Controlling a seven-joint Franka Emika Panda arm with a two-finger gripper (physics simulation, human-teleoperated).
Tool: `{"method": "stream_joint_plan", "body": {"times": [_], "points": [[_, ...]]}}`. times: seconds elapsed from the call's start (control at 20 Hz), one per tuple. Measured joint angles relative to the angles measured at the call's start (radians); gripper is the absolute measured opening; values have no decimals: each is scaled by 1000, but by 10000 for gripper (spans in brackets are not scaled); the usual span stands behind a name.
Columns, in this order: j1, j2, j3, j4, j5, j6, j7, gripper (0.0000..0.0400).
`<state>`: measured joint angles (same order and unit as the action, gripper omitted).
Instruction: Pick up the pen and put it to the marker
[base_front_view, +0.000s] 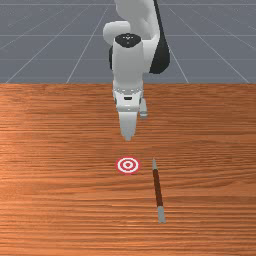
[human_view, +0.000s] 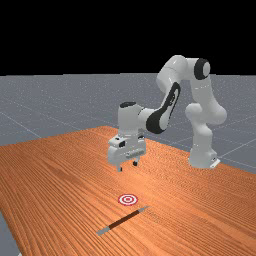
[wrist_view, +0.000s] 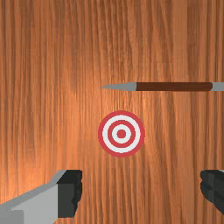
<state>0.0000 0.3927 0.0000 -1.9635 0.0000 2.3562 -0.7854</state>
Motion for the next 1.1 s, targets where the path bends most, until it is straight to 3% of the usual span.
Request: {"method": "stream_joint_plan", "body": {"times": [0.05,0.15,0.25,0.3,0.35,0.4,0.5,0.6,0.75,0.95,1.1], "points": [[0,0,0,0,0,0,0,249],[4,3,-6,10,3,-15,30,344],[5,4,-8,14,4,-21,41,379],[37,4,-56,77,-17,-151,254,233],[58,5,-101,153,-21,-265,463,143],[75,16,-142,223,-14,-362,673,88],[101,66,-206,348,33,-530,1077,33],[102,104,-230,413,75,-623,1256,12],[104,130,-239,445,100,-663,1346,3],[128,185,-226,472,113,-621,1409,0],[185,259,-189,518,104,-584,1434,0]]}}
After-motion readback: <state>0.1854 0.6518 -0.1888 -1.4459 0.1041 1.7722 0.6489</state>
